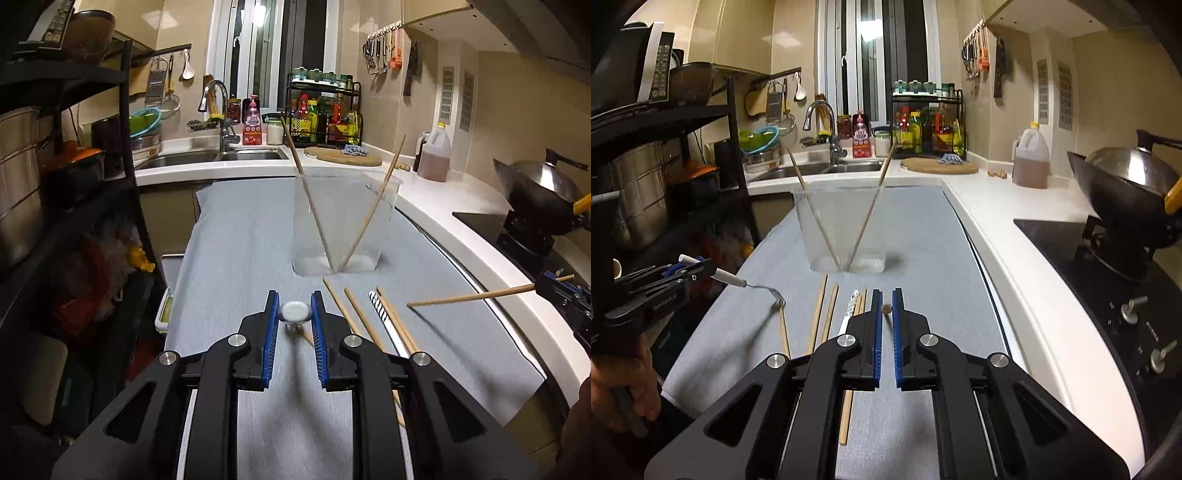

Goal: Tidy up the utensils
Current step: 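Lift the chopstick and fork and carry both over the clear container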

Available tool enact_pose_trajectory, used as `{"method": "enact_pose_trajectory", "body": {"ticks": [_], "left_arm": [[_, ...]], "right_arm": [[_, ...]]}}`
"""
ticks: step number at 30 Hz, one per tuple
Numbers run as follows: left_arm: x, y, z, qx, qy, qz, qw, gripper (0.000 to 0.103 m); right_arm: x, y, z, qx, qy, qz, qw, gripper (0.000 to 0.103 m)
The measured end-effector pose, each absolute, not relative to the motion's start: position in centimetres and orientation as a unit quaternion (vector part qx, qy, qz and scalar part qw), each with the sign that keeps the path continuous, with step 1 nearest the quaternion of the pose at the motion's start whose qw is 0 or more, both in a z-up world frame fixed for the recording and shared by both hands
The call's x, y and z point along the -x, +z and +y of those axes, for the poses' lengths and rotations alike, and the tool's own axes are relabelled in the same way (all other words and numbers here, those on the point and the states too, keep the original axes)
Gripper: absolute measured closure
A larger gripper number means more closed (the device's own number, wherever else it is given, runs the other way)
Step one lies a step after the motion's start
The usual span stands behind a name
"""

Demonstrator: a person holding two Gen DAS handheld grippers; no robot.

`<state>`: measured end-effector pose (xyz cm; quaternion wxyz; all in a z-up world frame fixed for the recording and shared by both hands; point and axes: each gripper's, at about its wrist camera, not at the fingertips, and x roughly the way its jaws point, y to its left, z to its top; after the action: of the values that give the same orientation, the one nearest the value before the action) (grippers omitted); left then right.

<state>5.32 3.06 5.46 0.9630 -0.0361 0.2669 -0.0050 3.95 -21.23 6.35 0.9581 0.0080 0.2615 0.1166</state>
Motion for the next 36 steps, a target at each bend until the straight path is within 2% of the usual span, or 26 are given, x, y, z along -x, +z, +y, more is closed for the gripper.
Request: {"method": "enact_pose_trajectory", "body": {"ticks": [15, 36], "left_arm": [[-12.7, 9.0, 3.9, 0.029, -0.037, 0.279, 0.959, 0.085], [-14.1, 12.9, 5.4, 0.049, -0.058, 0.314, 0.947, 0.085]], "right_arm": [[-10.4, 11.4, -19.6, 0.016, 0.140, 0.238, 0.961, 0.098], [-13.5, 16.7, -17.8, 0.010, 0.177, 0.245, 0.953, 0.098]]}}
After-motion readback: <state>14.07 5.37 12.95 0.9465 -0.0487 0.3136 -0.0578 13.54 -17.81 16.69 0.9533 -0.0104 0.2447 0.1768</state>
